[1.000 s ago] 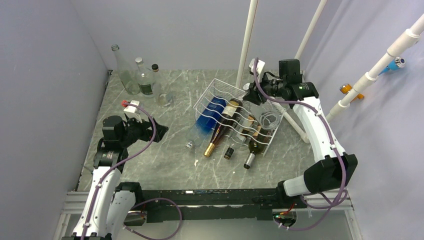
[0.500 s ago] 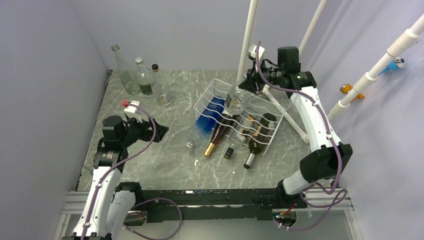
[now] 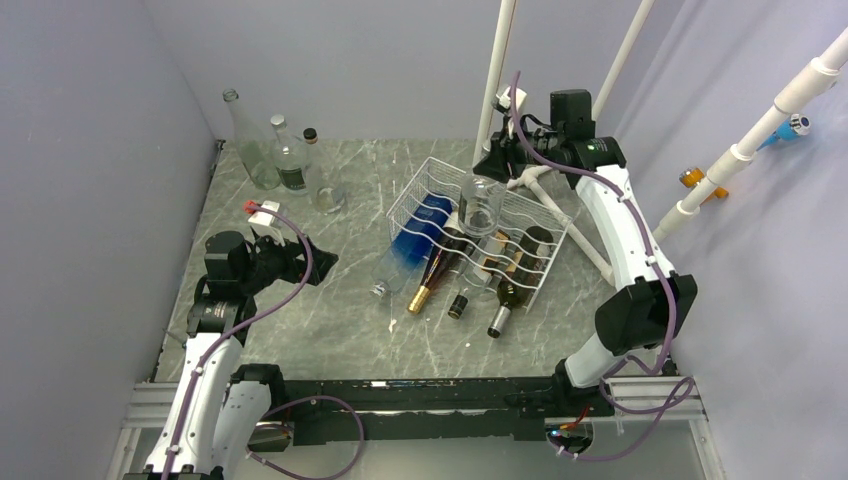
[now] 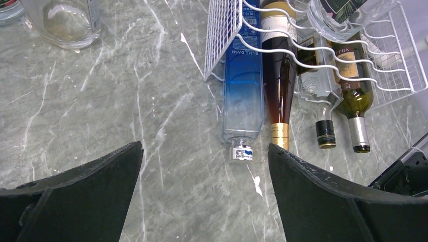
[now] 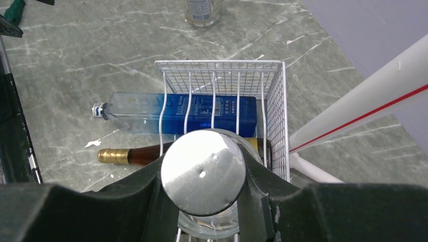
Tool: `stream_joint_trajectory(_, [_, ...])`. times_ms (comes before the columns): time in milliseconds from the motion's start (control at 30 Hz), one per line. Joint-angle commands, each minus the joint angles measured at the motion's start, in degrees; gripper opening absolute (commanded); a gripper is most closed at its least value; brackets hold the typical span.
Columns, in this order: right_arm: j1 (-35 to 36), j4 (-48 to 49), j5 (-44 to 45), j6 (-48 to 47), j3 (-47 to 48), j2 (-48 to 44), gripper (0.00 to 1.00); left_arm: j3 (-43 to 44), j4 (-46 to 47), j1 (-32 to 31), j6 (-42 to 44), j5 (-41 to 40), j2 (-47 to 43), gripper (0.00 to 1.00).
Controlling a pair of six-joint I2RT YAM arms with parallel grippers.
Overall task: Take the wine bottle off the wine rack
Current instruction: Pick up the wine bottle from the wine rack, then place the wine bottle at the center of the board.
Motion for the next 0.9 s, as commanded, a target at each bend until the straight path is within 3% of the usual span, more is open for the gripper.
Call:
stream_joint_trajectory(0, [0.5, 7.77, -3.18, 1.04, 4.43, -2.35, 0.0, 1.9, 2.25, 0.32, 0.71, 1.82, -0.2, 1.0])
stream_joint_trajectory(467, [6.35, 3.67, -3.67, -0.95, 9.07, -2.15, 0.0, 1.89, 2.23, 0.32, 0.96, 1.75, -0.25, 1.0])
stream_joint_trajectory(867, [20.92, -1.34, -1.09, -3.53, 16.53, 2.8, 0.0, 1.78, 1.67, 0.32, 1.39, -0.94, -1.49, 1.0])
